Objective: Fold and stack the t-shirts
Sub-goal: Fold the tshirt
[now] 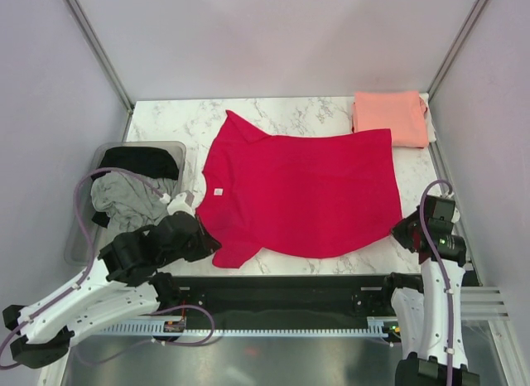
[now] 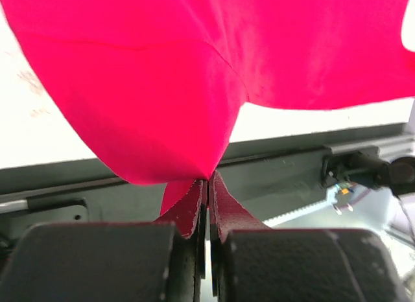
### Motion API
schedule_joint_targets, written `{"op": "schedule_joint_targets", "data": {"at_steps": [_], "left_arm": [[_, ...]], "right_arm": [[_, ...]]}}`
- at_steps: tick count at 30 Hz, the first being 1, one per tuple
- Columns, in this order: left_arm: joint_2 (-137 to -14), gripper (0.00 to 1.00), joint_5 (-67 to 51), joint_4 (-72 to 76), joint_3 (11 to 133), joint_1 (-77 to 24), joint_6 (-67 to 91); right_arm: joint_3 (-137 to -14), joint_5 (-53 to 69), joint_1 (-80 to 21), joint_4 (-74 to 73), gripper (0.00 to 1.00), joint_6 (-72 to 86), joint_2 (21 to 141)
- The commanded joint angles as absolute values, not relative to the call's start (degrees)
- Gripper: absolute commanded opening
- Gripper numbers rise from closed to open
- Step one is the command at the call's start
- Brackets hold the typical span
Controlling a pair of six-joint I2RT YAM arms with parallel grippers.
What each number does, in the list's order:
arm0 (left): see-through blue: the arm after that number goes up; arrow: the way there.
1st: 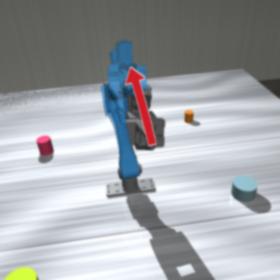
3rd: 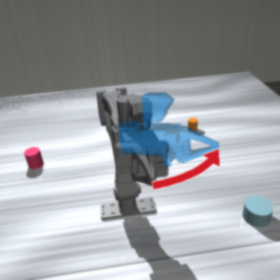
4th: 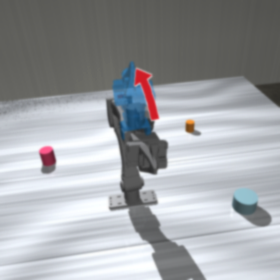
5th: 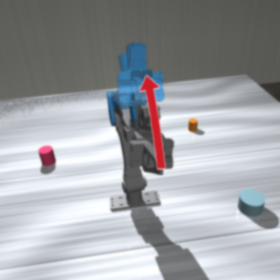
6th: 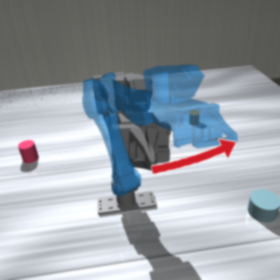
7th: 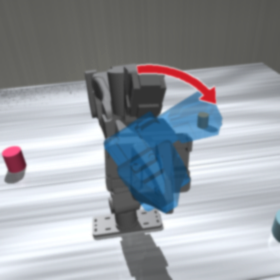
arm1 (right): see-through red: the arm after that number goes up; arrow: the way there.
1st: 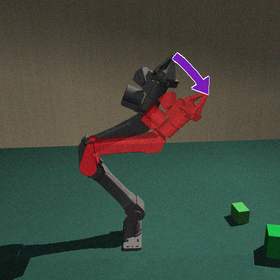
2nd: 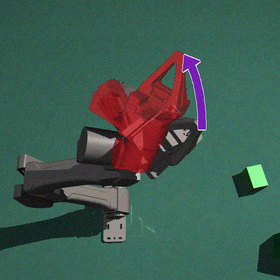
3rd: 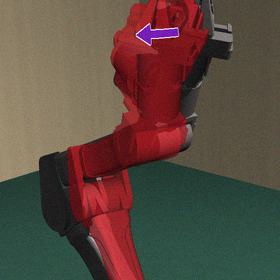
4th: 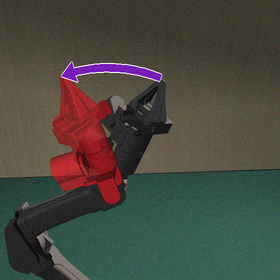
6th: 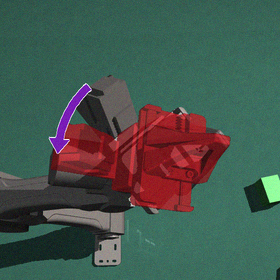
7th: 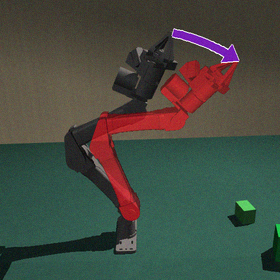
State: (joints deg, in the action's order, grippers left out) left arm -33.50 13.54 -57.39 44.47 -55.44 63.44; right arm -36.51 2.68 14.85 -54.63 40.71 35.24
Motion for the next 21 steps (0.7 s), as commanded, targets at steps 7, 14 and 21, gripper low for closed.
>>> {"op": "schedule_joint_targets", "data": {"at_steps": [7, 14, 21], "left_arm": [[-49.7, 0.02, 25.0, -56.4, 57.6, -52.0, 49.2], [-60.6, 0.02, 14.8, -46.5, 63.9, -33.9, 34.1], [-74.3, 0.02, 10.4, -41.8, 71.1, -26.9, 27.5]], "right_arm": [[-44.7, 3.2, 14.7, -45.5, 0.0, 40.3, 49.5], [-50.8, 3.9, 14.7, -38.9, 0.0, 40.0, 63.5], [-56.3, 3.7, 14.6, -34.6, 0.0, 39.5, 74.0]]}}
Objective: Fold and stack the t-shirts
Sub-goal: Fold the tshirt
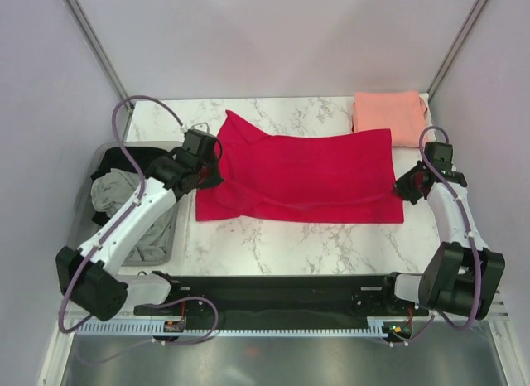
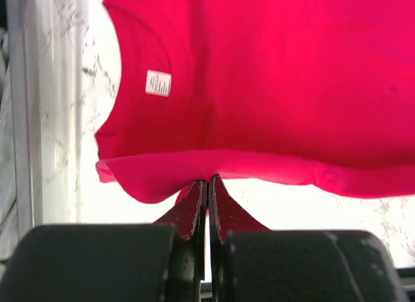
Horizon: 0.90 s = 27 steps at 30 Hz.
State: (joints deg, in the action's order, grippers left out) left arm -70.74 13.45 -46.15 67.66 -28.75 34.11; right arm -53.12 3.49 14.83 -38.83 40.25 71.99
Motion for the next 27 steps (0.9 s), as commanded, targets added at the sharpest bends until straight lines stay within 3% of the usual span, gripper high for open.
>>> {"op": "schedule_joint_targets", "data": {"at_steps": [1, 15, 17, 18, 19, 20, 21, 22, 24, 27], "left_arm": [[-77.2, 0.02, 9.9, -41.0, 71.5, -26.3, 27.2], [-103.9, 0.02, 4.7, -39.3, 87.6, -18.4, 18.5], [-107.2, 0.07, 2.8, -39.9, 92.1, -16.7, 17.9], [-110.2, 0.22, 1.1, -40.2, 93.6, -16.0, 17.7], [-111.3, 0.37, -1.6, -41.5, 95.1, -15.2, 17.3], [-111.8, 0.54, -2.3, -42.4, 97.6, -15.0, 17.1], [-111.0, 0.79, -2.3, -43.1, 98.2, -14.9, 16.8], [-109.7, 0.86, -1.9, -43.3, 97.9, -14.9, 16.6], [-106.6, 0.94, -0.9, -43.3, 94.8, -14.9, 17.1], [-98.2, 0.94, 1.8, -42.9, 86.8, -14.9, 21.0]], "right_arm": [[-56.5, 3.8, 14.6, -34.0, 0.0, 39.5, 75.7], [-64.2, 1.2, 12.3, -29.7, 0.0, 39.9, 92.2], [-66.0, 0.4, 12.3, -29.7, 0.0, 40.0, 95.2], [-68.4, 0.5, 12.3, -30.0, 0.01, 39.6, 96.2], [-69.9, 1.2, 12.5, -30.5, 0.32, 38.2, 98.4], [-71.8, 1.7, 12.5, -31.5, 0.5, 37.4, 99.4], [-74.8, 0.7, 12.6, -34.4, 0.71, 36.7, 99.9], [-75.5, 0.4, 12.9, -35.3, 0.98, 36.2, 99.8], [-74.4, 0.4, 14.0, -36.1, 0.98, 35.2, 97.9], [-67.4, 1.2, 16.6, -35.5, 0.98, 34.5, 89.5]]}}
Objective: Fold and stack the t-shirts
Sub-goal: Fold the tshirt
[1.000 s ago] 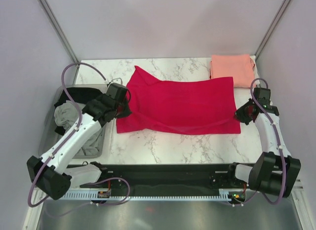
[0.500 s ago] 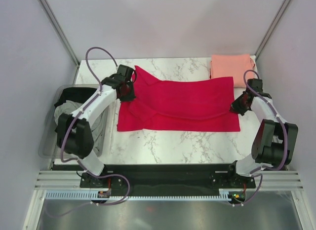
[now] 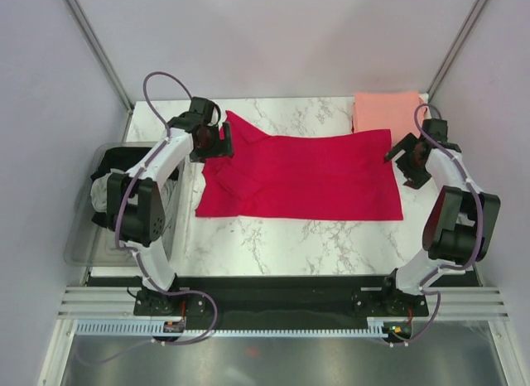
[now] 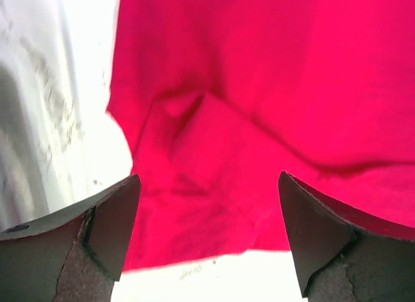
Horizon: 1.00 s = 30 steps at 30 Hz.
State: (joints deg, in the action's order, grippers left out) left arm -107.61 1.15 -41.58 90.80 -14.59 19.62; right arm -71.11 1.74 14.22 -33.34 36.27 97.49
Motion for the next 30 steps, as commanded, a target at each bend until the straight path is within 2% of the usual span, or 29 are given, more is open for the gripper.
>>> {"op": "schedule_joint_targets", "data": {"at_steps": [1, 5, 11, 14, 17, 20, 23, 29, 30], "left_arm": [[-94.0, 0.94, 2.8, -41.5, 84.1, -14.9, 23.6], [-82.8, 0.9, 2.9, -35.7, 67.0, -14.9, 29.8], [-70.9, 0.89, 2.5, -26.6, 47.6, -14.5, 38.5], [-69.7, 0.89, 2.5, -21.3, 41.2, -13.9, 42.2], [-70.3, 0.89, 3.1, -19.3, 38.3, -13.9, 43.3], [-72.0, 0.92, 4.4, -17.7, 37.4, -13.9, 44.1], [-74.0, 0.92, 5.4, -17.1, 37.5, -13.8, 44.6], [-77.7, 0.89, 7.9, -15.5, 36.4, -13.8, 47.0], [-78.2, 0.88, 8.0, -15.4, 36.3, -13.8, 47.3]], "right_arm": [[-65.2, 1.6, 16.9, -35.0, 0.98, 34.5, 87.6], [-52.9, 4.3, 16.9, -31.6, 0.98, 34.0, 80.3], [-46.7, 5.2, 17.8, -30.0, 0.95, 31.3, 77.3], [-45.7, 5.3, 18.5, -28.8, 0.92, 31.0, 78.7], [-44.3, 5.8, 18.9, -26.4, 0.9, 30.8, 80.0], [-43.1, 7.0, 19.3, -23.4, 0.81, 30.8, 81.7], [-42.5, 6.6, 19.5, -21.6, 0.67, 30.8, 83.6], [-41.8, 6.3, 20.7, -19.6, 0.58, 30.4, 86.3], [-41.6, 6.3, 20.8, -19.4, 0.52, 30.2, 86.3]]}}
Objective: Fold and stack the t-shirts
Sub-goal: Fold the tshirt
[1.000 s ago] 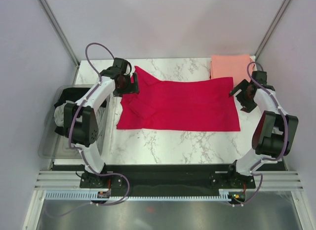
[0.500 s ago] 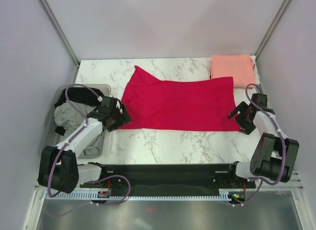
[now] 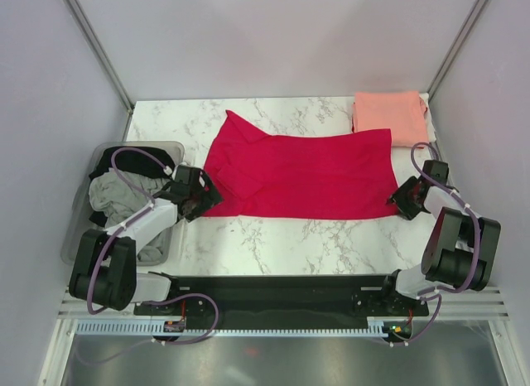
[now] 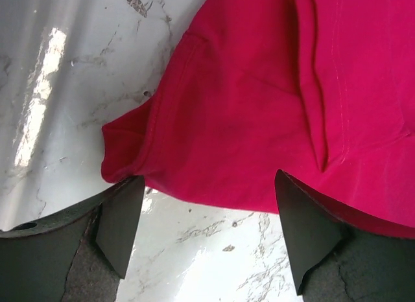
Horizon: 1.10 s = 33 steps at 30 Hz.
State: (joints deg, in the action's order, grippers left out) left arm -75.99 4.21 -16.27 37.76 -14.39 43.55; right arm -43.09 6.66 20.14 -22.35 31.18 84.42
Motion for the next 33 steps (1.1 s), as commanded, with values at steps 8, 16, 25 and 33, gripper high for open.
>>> {"op": "schedule_joint_targets", "data": {"at_steps": [8, 16, 25, 33], "left_arm": [[-79.3, 0.69, 8.4, -13.9, 33.3, -13.9, 50.4], [-79.5, 0.7, 7.5, -14.1, 31.9, -14.0, 50.7], [-73.4, 0.77, 6.9, -16.5, 29.3, -14.5, 51.0], [-74.4, 0.47, 7.8, -16.9, 28.2, -16.4, 51.3]], "right_arm": [[-38.9, 6.9, 22.9, -17.5, 0.12, 30.6, 86.1], [-39.0, 7.2, 23.0, -17.8, 0.0, 30.7, 86.1], [-40.3, 7.6, 26.2, -18.9, 0.0, 30.3, 86.0], [-40.7, 10.0, 28.1, -18.1, 0.0, 30.5, 87.4]]}}
